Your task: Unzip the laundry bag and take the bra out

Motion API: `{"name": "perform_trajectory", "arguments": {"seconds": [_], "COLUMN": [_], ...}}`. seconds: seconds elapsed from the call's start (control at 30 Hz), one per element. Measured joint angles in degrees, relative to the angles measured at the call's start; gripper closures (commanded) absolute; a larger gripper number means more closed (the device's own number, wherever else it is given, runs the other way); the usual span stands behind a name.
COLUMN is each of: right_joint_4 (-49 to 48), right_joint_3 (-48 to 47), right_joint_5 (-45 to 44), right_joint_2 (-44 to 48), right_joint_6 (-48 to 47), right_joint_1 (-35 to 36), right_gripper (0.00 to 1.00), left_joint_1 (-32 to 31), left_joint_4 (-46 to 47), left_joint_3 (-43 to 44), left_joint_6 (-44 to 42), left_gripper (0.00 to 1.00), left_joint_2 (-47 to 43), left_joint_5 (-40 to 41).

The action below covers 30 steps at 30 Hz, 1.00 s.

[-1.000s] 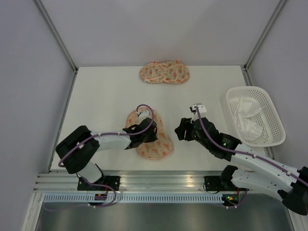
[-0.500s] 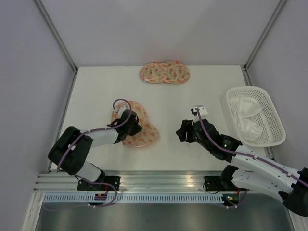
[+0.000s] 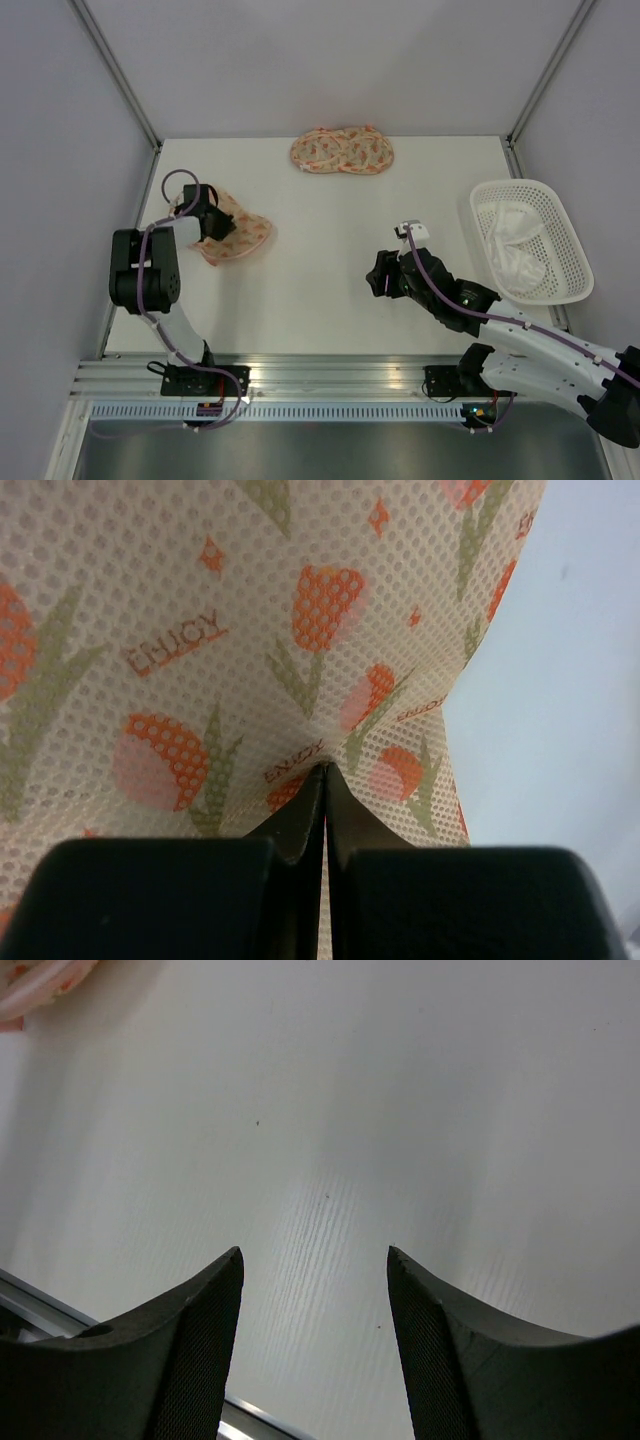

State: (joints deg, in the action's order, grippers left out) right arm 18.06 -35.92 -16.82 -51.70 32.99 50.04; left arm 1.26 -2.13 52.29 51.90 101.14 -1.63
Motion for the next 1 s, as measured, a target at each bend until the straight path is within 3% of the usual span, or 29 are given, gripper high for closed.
{"name": "perform_trajectory", "arguments": {"seconds": [0.23,0.77,0.8,0.83,0.93,1.0], "right_joint_4": [1.0,3.4,3.4,3.3,3.2,2.8], "right_joint_3": [0.0,-0.2,-0.2,-0.2,-0.2,-0.2], "right_joint_5": [0.0,0.2,0.1,0.0,0.0,0.0], "right_joint_2": [0.0,-2.8,-3.0,-3.2,-4.4,-5.4], "right_joint_6": [0.0,-1.3,-1.3,-1.4,-1.5,-1.6], "right_joint_1": [0.0,0.0,0.0,-0.1,-0.2,-0.5], "right_gripper": [0.35,0.32,0.32,0.31,0.28,0.25], "left_joint_1": [10.2,16.5,16.9,17.3,17.6,17.3], "left_joint_4": [-2.6,-10.3,-10.1,-9.8,-7.3,-4.5], "left_joint_3": [15.7,43.7,44.3,44.4,43.7,40.7], "left_joint_6": [0.0,2.3,2.3,2.3,2.6,2.8], "left_gripper": [0.98,0.96,0.88,0.67,0.4,0.34], "left_joint_2": [12.6,29.4,29.6,29.6,29.0,27.1], "left_joint_5": [-7.6,-12.9,-13.0,-13.0,-13.8,-14.1]}}
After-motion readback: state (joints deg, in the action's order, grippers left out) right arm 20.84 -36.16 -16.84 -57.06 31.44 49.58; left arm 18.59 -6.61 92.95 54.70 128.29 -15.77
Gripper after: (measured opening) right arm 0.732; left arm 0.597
